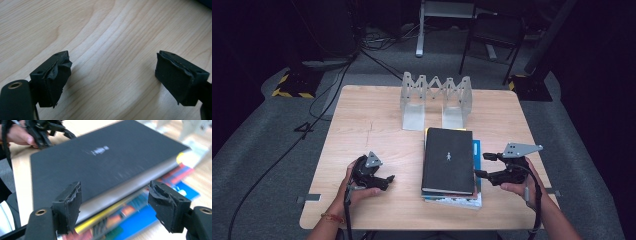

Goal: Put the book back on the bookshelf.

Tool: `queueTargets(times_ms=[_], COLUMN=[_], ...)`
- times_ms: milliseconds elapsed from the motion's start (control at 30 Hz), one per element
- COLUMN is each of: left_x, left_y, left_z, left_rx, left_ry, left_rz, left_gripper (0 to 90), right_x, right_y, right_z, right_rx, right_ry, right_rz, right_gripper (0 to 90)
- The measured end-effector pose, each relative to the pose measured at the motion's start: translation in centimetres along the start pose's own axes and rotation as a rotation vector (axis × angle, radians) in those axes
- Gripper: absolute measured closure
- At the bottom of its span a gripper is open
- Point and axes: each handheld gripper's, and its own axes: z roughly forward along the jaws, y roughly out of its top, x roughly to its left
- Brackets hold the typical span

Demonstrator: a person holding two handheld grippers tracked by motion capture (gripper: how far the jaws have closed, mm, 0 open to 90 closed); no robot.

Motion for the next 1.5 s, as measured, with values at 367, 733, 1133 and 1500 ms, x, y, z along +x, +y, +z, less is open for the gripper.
queueTargets(times_ms=[367,733,1133,1500], left_x=[-0.2,-0.7,-1.2,0.4], left_y=[0.6,4.3,8.6,10.9], left_z=[0.5,2.7,5.5,6.7], left_rx=[0.003,0.003,-0.054,-0.114], left_ry=[-0.020,-0.079,-0.082,-0.065], left_rz=[0.023,0.044,0.095,0.041], left_gripper=[14.7,21.3,27.9,37.6], right_x=[1.7,0.7,-1.6,-1.9], right_y=[0.5,0.6,1.3,1.6], right_z=[2.1,3.1,5.2,6.0], right_rx=[0.045,0.081,0.136,0.099], right_ry=[0.028,0.057,0.145,0.146], right_rz=[-0.038,0.044,0.112,0.105], right_gripper=[24.8,9.4,0.3,4.9])
